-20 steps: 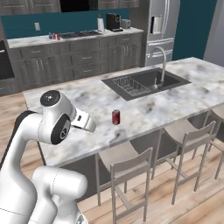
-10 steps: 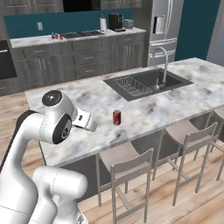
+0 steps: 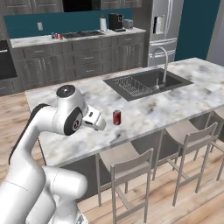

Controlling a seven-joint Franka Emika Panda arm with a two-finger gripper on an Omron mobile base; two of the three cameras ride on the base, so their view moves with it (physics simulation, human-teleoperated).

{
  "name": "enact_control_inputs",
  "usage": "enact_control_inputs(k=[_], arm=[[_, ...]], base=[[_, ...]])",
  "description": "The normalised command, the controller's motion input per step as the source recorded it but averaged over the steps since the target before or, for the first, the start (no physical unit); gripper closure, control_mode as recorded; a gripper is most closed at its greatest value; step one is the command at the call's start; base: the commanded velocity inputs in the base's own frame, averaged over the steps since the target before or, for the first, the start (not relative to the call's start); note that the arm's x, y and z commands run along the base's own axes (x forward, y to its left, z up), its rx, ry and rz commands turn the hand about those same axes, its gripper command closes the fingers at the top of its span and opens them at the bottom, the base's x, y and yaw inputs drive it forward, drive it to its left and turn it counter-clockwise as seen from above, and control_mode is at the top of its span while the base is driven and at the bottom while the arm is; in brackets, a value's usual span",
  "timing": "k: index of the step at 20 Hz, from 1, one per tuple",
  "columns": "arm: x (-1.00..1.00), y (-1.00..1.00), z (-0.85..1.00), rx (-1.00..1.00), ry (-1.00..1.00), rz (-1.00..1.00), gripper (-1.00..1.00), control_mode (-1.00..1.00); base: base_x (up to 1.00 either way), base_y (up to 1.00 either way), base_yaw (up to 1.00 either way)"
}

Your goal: Four empty soda cans are scattered around the kitchen. Gather all the cans and cluster them next to the stove for recycling.

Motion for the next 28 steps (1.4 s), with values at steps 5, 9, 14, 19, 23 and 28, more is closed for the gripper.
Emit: enact_control_inputs(k=[5,9,14,19,23,28], arm=[[0.42,-0.21,0.08,0.00,0.20,-0.08,-1.00,-1.00],[0.49,-0.20,0.00,-0.03,0.08,-0.07,-1.00,-1.00],[0.41,-0.16,0.00,-0.02,0.00,-0.04,-1.00,-1.00],[0.44,-0.11,-0.05,0.00,0.00,-0.02,-1.00,-1.00],[0.49,-0.03,-0.12,0.00,0.00,-0.01,-1.00,-1.00],[0.49,-0.03,-0.05,0.00,0.00,-0.03,-1.00,-1.00]], base=[[0.00,0.00,0.00],[0.00,0.00,0.00],[0.00,0.00,0.00],[0.00,0.00,0.00],[0.00,0.00,0.00],[0.00,0.00,0.00]])
